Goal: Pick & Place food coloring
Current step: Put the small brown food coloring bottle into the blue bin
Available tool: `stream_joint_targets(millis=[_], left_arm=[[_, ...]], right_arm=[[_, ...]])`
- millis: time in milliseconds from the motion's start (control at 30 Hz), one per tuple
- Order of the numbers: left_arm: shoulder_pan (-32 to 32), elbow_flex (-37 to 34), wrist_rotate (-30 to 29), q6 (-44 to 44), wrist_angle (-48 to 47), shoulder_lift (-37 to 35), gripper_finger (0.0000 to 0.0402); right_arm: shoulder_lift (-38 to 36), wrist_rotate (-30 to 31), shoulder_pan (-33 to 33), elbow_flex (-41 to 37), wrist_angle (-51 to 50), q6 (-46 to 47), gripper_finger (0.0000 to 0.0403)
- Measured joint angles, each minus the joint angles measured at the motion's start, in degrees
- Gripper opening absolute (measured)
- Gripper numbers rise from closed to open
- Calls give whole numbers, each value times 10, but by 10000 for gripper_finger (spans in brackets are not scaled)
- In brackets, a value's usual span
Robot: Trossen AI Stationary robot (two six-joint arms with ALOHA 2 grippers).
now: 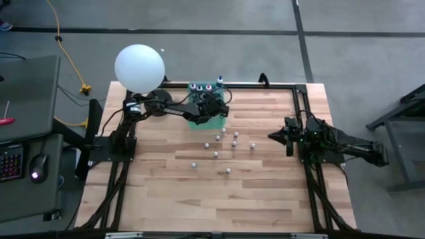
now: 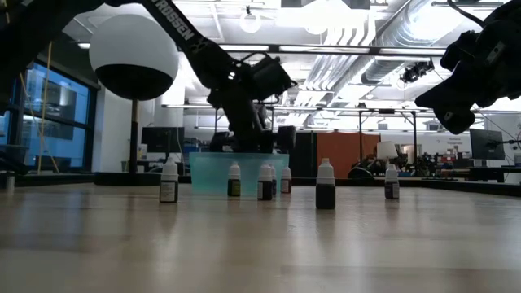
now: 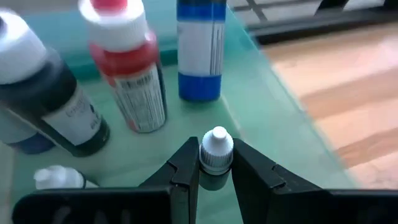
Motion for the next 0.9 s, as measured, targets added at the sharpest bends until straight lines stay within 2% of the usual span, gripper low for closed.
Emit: stream_joint_targets(millis=[300, 533, 733, 900], left_arm=[[0, 0, 14, 19, 20, 15, 71], [0, -1, 9, 92, 66, 16, 103], [0, -1, 13, 90, 63, 16, 128], [0, -1, 13, 92, 63, 16, 133]], right_arm=[[0, 0, 0, 0, 0, 0, 0], [0, 0, 0, 0, 0, -1, 0], [0, 0, 0, 0, 0, 0, 0], [0, 0, 0, 0, 0, 0, 0]])
